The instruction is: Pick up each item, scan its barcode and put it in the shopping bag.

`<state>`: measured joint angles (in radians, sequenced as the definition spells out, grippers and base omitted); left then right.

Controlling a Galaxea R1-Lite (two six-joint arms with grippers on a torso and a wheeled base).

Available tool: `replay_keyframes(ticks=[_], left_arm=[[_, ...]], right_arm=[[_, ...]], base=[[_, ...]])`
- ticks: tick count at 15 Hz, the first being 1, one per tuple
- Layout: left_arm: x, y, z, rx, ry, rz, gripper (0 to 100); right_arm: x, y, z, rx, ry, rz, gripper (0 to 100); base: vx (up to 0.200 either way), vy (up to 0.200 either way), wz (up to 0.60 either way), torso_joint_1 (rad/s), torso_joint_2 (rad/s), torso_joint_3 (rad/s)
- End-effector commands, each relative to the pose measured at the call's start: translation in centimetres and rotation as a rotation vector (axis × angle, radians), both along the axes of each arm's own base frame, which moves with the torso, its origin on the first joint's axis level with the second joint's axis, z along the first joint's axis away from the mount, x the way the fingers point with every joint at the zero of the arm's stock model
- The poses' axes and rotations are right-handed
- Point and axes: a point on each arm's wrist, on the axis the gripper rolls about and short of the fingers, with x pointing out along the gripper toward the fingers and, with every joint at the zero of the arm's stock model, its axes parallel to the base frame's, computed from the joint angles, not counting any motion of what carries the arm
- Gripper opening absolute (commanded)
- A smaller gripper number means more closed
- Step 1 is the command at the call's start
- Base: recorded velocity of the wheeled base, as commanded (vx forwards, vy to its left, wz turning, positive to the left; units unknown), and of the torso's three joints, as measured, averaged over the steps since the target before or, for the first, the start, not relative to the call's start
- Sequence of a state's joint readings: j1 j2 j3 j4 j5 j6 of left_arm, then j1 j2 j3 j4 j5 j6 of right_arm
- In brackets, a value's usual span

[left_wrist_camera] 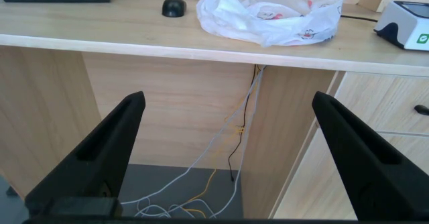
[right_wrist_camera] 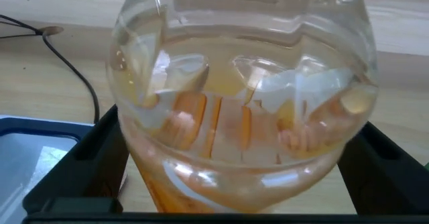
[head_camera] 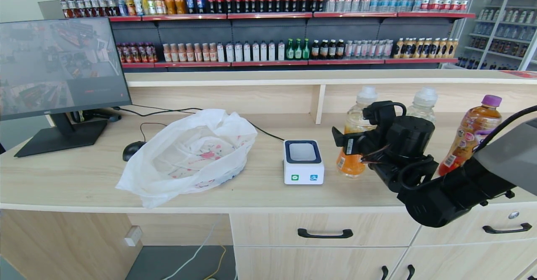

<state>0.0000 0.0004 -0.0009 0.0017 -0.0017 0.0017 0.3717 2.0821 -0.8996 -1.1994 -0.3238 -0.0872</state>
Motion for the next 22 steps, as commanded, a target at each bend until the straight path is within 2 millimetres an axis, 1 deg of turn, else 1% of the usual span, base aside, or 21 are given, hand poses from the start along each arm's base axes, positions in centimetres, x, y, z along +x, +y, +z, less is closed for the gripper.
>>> replay_keyframes(ticks=[1,2,15,17,21,22], left_arm=[[0.0,0.0,0.0,0.000,-0.001,0.000,100],[0.0,0.0,0.0,0.000,0.000,0.000,100],[0.0,0.0,0.0,0.000,0.000,0.000,100],[0.0,0.0,0.0,0.000,0.000,0.000,100],[0.0,0.0,0.0,0.000,0.000,0.000,100],[0.0,0.0,0.0,0.000,0.000,0.000,100]], right_arm=[[0.0,0.0,-0.2,-0.002,0.004,0.000,100],[0.0,0.0,-0.5,-0.005,0.013,0.001,0],[-0.3,0.1,-0.1,0.001,0.004,0.006,0],[-0.8,0.5,0.3,0.003,0.000,0.021,0],[-1.5,0.2,1.0,0.008,-0.010,0.021,0],[-1.8,0.0,1.6,0.017,-0.022,0.020,0]], base=[[0.000,0.000,0.00,0.000,0.00,0.000],[0.000,0.000,0.00,0.000,0.00,0.000],[0.000,0.000,0.00,0.000,0.00,0.000],[0.000,0.000,0.00,0.000,0.00,0.000],[0.000,0.000,0.00,0.000,0.00,0.000],[0.000,0.000,0.00,0.000,0.00,0.000]])
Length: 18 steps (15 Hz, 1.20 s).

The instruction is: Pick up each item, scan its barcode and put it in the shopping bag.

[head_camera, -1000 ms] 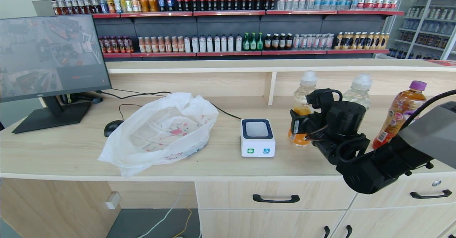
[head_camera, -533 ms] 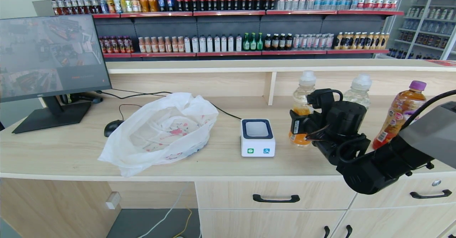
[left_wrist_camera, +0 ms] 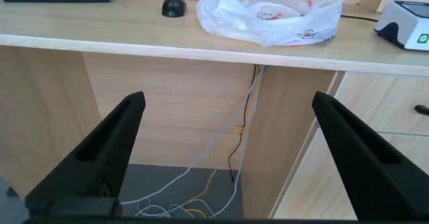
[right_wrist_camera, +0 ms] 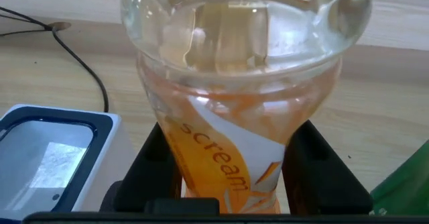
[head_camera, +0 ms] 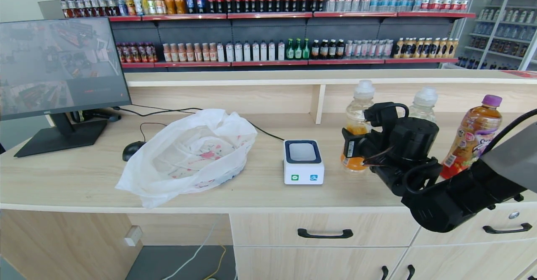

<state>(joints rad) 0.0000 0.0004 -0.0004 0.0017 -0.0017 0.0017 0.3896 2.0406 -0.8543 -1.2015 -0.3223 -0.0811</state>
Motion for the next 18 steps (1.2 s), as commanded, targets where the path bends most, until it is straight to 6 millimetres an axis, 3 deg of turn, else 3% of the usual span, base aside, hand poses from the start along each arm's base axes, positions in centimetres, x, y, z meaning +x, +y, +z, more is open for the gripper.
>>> replay_keyframes(ticks=[1,5,9,15,18], left_arm=[[0.0,0.0,0.0,0.000,0.000,0.000,100],[0.0,0.0,0.0,0.000,-0.002,0.000,100],[0.0,0.0,0.0,0.000,-0.002,0.000,100],[0.0,0.0,0.0,0.000,-0.002,0.000,100],[0.0,0.0,0.0,0.000,0.000,0.000,100]], right_arm=[[-0.7,-0.3,1.3,0.014,-0.030,0.000,0],[-2.6,-1.1,3.4,0.086,-0.069,0.005,0],[-6.9,-1.0,4.7,0.102,-0.074,0.058,0],[-12.0,-3.1,4.4,0.103,-0.057,0.079,0],[-12.9,-2.9,4.5,0.115,-0.057,0.109,0]], base=[[0.000,0.000,0.00,0.000,0.00,0.000],[0.000,0.000,0.00,0.000,0.00,0.000],[0.000,0.000,0.00,0.000,0.00,0.000],[0.000,0.000,0.00,0.000,0.00,0.000],[0.000,0.000,0.00,0.000,0.00,0.000]])
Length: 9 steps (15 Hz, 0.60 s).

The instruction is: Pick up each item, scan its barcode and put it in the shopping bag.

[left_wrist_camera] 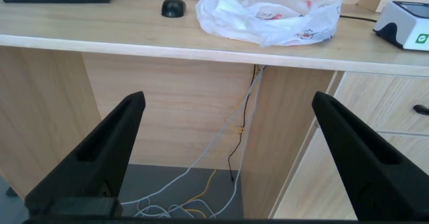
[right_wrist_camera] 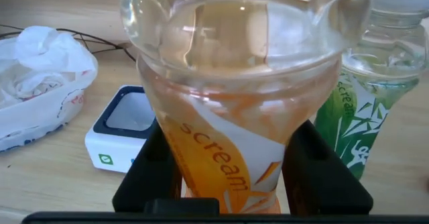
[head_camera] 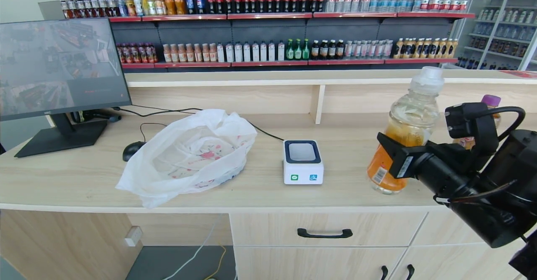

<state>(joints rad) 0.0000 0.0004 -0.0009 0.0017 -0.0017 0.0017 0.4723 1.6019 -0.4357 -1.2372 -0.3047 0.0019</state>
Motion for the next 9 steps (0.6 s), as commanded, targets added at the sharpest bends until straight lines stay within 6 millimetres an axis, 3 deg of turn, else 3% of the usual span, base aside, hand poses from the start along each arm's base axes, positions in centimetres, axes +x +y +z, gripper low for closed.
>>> replay_keyframes(ticks=[1,9], left_arm=[[0.0,0.0,0.0,0.000,-0.001,0.002,100],[0.0,0.0,0.0,0.000,0.000,0.000,100]], right_arm=[[-0.6,-0.1,0.5,0.012,-0.018,0.009,0],[-2.5,3.0,-0.3,0.009,0.005,0.398,0]], base=[[0.000,0.000,0.00,0.000,0.00,0.000],[0.000,0.000,0.00,0.000,0.00,0.000]])
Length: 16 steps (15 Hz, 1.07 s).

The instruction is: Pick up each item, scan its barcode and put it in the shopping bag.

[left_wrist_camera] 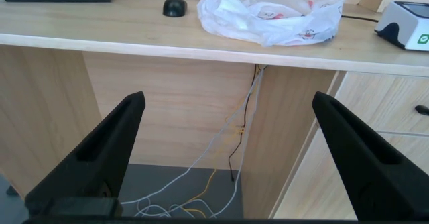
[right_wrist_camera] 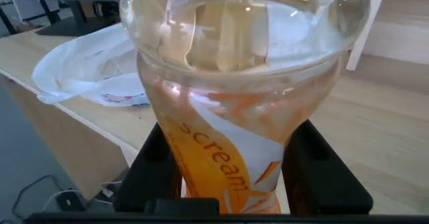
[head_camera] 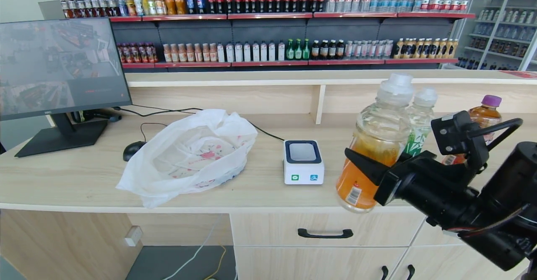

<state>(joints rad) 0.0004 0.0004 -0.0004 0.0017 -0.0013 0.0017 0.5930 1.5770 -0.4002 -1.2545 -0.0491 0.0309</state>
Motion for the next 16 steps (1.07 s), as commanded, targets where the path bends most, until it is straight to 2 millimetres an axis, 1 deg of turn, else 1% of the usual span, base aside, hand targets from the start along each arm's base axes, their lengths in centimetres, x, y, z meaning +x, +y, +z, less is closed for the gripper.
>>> replay_keyframes(ticks=[1,3,6,7,12,15,16], left_arm=[[0.0,0.0,0.0,0.000,-0.002,-0.001,100],[0.0,0.0,0.0,0.000,0.000,-0.001,100],[0.0,0.0,0.0,0.000,0.000,-0.001,100],[0.0,0.0,0.0,0.000,-0.002,-0.001,100],[0.0,0.0,0.0,0.000,0.000,-0.001,100],[0.0,0.0,0.0,0.000,0.000,-0.001,100],[0.0,0.0,0.0,0.000,-0.002,-0.001,100]], right_arm=[[-0.2,0.6,-0.4,-0.005,0.014,0.078,0],[-0.4,0.9,-0.3,0.020,0.031,0.175,0],[-2.0,1.6,0.6,0.122,0.059,0.265,0],[-2.1,1.8,0.9,0.134,0.057,0.277,0],[-1.2,3.2,3.8,0.191,-0.029,0.406,0],[-0.8,3.8,4.6,0.208,-0.052,0.500,0],[-0.8,3.8,4.6,0.209,-0.054,0.500,0]], base=[[0.000,0.000,0.00,0.000,0.00,0.000],[0.000,0.000,0.00,0.000,0.00,0.000],[0.000,0.000,0.00,0.000,0.00,0.000],[0.000,0.000,0.00,0.000,0.00,0.000],[0.000,0.000,0.00,0.000,0.00,0.000],[0.000,0.000,0.00,0.000,0.00,0.000],[0.000,0.000,0.00,0.000,0.00,0.000]])
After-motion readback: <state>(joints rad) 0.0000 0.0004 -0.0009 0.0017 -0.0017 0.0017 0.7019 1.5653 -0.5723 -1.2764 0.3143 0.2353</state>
